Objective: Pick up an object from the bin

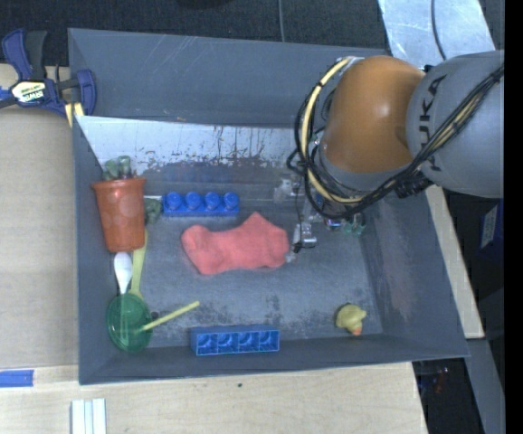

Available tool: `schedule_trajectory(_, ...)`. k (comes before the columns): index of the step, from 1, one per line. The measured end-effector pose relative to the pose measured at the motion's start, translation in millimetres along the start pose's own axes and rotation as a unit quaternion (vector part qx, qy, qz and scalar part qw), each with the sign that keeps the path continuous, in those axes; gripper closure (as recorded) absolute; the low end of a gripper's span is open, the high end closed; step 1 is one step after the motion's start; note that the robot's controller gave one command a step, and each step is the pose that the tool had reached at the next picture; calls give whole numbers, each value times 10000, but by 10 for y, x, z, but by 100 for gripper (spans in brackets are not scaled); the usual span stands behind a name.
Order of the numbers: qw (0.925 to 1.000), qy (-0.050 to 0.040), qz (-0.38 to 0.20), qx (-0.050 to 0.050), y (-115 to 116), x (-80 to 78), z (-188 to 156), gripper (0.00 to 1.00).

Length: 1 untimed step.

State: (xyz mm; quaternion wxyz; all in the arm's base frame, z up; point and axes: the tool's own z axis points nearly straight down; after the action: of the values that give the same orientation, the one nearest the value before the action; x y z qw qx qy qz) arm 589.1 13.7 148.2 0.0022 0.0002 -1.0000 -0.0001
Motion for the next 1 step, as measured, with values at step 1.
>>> schedule_trajectory(1, 10000, -41, 1, -1, 0, -17, -50, 0)
